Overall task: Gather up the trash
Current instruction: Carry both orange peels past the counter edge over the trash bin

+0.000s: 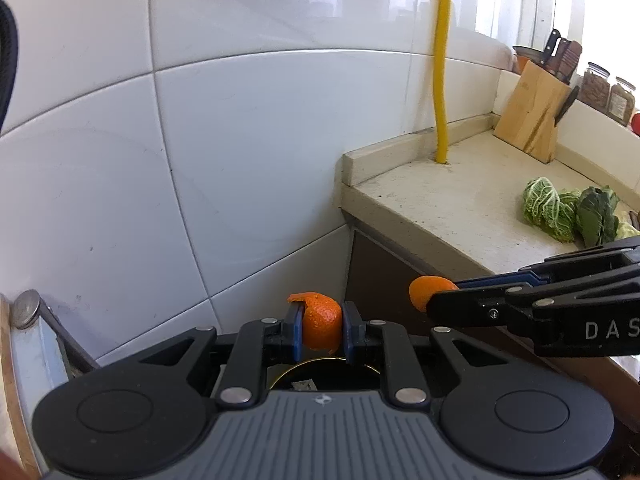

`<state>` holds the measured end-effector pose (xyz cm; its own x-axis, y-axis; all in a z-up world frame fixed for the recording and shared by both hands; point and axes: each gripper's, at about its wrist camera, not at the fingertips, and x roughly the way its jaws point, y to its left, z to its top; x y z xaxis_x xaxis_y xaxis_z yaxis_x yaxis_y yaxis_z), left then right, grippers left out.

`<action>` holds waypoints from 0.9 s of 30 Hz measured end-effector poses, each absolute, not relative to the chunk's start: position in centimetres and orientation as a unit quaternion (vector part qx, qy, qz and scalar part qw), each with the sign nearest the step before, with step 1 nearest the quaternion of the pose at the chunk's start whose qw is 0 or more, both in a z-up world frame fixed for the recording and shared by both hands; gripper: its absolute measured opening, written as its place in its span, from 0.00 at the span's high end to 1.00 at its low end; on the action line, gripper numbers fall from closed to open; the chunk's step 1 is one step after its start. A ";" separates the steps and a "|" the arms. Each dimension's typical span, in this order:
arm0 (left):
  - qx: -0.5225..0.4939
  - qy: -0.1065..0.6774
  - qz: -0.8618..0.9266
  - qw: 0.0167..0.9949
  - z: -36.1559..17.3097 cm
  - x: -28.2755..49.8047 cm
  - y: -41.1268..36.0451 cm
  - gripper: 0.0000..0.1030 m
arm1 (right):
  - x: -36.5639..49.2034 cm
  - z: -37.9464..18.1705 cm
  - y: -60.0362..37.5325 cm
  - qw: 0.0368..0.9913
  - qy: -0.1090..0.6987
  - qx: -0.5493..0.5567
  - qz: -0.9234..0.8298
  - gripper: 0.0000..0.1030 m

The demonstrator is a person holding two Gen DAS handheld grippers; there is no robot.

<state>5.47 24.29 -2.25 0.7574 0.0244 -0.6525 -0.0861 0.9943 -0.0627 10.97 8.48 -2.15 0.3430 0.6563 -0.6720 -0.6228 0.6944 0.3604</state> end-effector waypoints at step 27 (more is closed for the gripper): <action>-0.054 0.395 0.010 0.917 -5.0 6.8 24.7 0.83 | 11.9 -5.4 9.7 0.805 0.463 0.020 0.370 0.77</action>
<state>6.83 24.67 -4.98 0.6872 -0.0246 -0.7261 -0.0615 0.9939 -0.0919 11.90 9.72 -5.45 0.2973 0.6148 -0.7305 -0.5780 0.7249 0.3749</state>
